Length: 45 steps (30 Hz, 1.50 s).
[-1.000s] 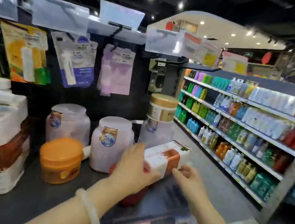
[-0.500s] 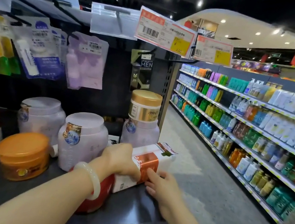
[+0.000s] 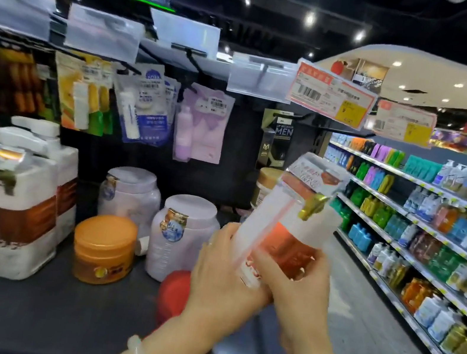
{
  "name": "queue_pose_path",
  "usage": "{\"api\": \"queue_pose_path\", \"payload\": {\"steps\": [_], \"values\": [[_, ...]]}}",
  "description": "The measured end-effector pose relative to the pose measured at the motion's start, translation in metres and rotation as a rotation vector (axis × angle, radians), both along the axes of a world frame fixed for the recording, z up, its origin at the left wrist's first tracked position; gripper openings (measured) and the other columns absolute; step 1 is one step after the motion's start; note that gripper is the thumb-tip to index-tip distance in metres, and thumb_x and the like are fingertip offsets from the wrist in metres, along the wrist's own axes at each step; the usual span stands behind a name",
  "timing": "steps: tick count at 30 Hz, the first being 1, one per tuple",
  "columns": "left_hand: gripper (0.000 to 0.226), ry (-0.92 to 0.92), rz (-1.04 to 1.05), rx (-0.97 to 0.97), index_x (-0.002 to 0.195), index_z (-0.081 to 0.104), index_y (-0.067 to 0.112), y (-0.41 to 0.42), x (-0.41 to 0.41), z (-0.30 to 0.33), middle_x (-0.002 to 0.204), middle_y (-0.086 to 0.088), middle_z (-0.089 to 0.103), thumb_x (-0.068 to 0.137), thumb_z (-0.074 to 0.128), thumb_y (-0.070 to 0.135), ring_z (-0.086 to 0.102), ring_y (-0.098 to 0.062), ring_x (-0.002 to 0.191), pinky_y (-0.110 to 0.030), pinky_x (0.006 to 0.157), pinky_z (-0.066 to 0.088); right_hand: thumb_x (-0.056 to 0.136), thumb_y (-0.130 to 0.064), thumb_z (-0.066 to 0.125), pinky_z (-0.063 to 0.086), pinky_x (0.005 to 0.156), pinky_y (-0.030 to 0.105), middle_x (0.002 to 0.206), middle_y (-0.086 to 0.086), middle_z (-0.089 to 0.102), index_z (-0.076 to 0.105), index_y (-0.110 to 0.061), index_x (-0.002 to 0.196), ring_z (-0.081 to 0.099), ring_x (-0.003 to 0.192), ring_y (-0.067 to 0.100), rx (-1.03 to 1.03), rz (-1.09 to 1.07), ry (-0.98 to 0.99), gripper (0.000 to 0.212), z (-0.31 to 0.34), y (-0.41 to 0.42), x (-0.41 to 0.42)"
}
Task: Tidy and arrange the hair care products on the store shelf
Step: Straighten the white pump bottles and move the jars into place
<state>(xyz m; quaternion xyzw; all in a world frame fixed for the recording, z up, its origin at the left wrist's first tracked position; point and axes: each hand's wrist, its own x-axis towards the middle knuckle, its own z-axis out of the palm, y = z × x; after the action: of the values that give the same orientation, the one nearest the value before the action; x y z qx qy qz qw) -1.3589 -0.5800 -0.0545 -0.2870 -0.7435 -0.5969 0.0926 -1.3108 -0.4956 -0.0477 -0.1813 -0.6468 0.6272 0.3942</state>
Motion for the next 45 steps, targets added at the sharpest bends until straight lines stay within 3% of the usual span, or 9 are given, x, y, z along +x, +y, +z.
{"api": "queue_pose_path", "payload": {"steps": [6, 9, 14, 25, 29, 32, 36, 41, 45], "values": [[0.07, -0.132, 0.242, 0.19, 0.098, 0.03, 0.057, -0.084, -0.005, -0.022, 0.111, 0.015, 0.052, 0.051, 0.078, 0.039, 0.056, -0.014, 0.105, -0.041, 0.089, 0.05, 0.04, -0.022, 0.09, 0.051, 0.074, 0.023, 0.103, -0.009, 0.067, 0.048, -0.034, 0.111, 0.065, 0.09, -0.001, 0.171, 0.337, -0.001, 0.083, 0.009, -0.081, -0.018], [0.08, -0.226, 0.402, 0.246, 0.108, 0.03, 0.05, -0.133, -0.013, -0.041, 0.114, 0.012, 0.051, 0.043, 0.078, 0.044, 0.052, -0.014, 0.109, -0.04, 0.095, 0.047, 0.049, -0.009, 0.088, 0.053, 0.075, 0.022, 0.101, -0.011, 0.068, 0.047, -0.038, 0.112, 0.065, 0.091, -0.004, 0.161, 0.511, -0.036, 0.08, -0.006, -0.128, -0.038], [0.081, -0.27, 0.586, 0.312, 0.107, 0.037, 0.04, -0.2, -0.043, -0.067, 0.109, 0.004, 0.056, 0.04, 0.083, 0.042, 0.057, -0.019, 0.106, -0.043, 0.091, 0.05, 0.041, -0.024, 0.084, 0.054, 0.083, 0.025, 0.11, -0.009, 0.064, 0.045, -0.041, 0.113, 0.063, 0.101, 0.001, 0.194, 0.697, -0.075, 0.084, -0.025, -0.193, -0.076], [0.08, -0.34, 0.659, 0.31, 0.112, 0.04, 0.036, -0.253, -0.092, -0.089, 0.111, 0.0, 0.058, 0.046, 0.084, 0.043, 0.061, -0.022, 0.102, -0.044, 0.086, 0.054, 0.06, -0.018, 0.082, 0.051, 0.088, 0.022, 0.113, -0.015, 0.062, 0.048, -0.041, 0.113, 0.061, 0.104, -0.004, 0.279, 0.774, -0.142, 0.067, -0.044, -0.245, -0.122], [0.089, -0.332, 0.687, 0.26, 0.116, 0.044, 0.017, -0.261, -0.094, -0.081, 0.112, -0.011, 0.055, 0.041, 0.082, 0.043, 0.058, -0.03, 0.1, -0.05, 0.083, 0.053, 0.057, -0.038, 0.079, 0.048, 0.099, 0.032, 0.121, -0.014, 0.059, 0.044, -0.043, 0.124, 0.056, 0.112, -0.001, 0.419, 0.759, -0.214, 0.075, -0.052, -0.252, -0.128], [0.094, -0.312, 0.633, 0.163, 0.127, 0.037, 0.007, -0.269, -0.089, -0.076, 0.124, -0.016, 0.042, 0.049, 0.084, 0.031, 0.046, -0.033, 0.113, -0.049, 0.097, 0.044, 0.057, -0.038, 0.079, 0.048, 0.098, 0.028, 0.124, -0.016, 0.056, 0.042, -0.049, 0.116, 0.054, 0.112, -0.003, 0.421, 0.737, -0.242, 0.07, -0.056, -0.256, -0.13], [0.1, -0.231, 0.537, -0.009, 0.143, 0.011, 0.011, -0.278, -0.08, -0.085, 0.142, -0.016, 0.025, 0.067, 0.076, 0.012, 0.023, -0.028, 0.132, -0.042, 0.112, 0.024, 0.069, -0.013, 0.079, 0.045, 0.1, 0.025, 0.116, -0.022, 0.054, 0.044, -0.049, 0.106, 0.053, 0.108, -0.012, 0.378, 0.755, -0.277, 0.063, -0.056, -0.255, -0.131], [0.119, 0.051, 0.545, 0.021, 0.143, 0.011, 0.023, -0.272, -0.063, -0.094, 0.15, -0.013, 0.018, 0.052, 0.085, -0.002, 0.015, -0.021, 0.138, -0.028, 0.111, 0.015, 0.067, -0.037, 0.079, 0.039, 0.106, 0.03, 0.136, -0.011, 0.043, 0.031, -0.034, 0.137, 0.044, 0.125, 0.004, 0.38, 0.661, -0.352, 0.085, -0.062, -0.252, -0.121], [0.094, 0.398, 0.35, 0.054, 0.139, 0.019, 0.032, -0.254, -0.048, -0.101, 0.152, 0.012, 0.018, 0.068, 0.08, 0.025, 0.011, 0.0, 0.141, -0.013, 0.114, 0.014, 0.077, -0.022, 0.074, 0.047, 0.099, 0.029, 0.119, -0.005, 0.056, 0.053, -0.034, 0.112, 0.056, 0.111, 0.009, 0.417, 0.396, -0.252, 0.043, -0.055, -0.215, -0.091]]}}
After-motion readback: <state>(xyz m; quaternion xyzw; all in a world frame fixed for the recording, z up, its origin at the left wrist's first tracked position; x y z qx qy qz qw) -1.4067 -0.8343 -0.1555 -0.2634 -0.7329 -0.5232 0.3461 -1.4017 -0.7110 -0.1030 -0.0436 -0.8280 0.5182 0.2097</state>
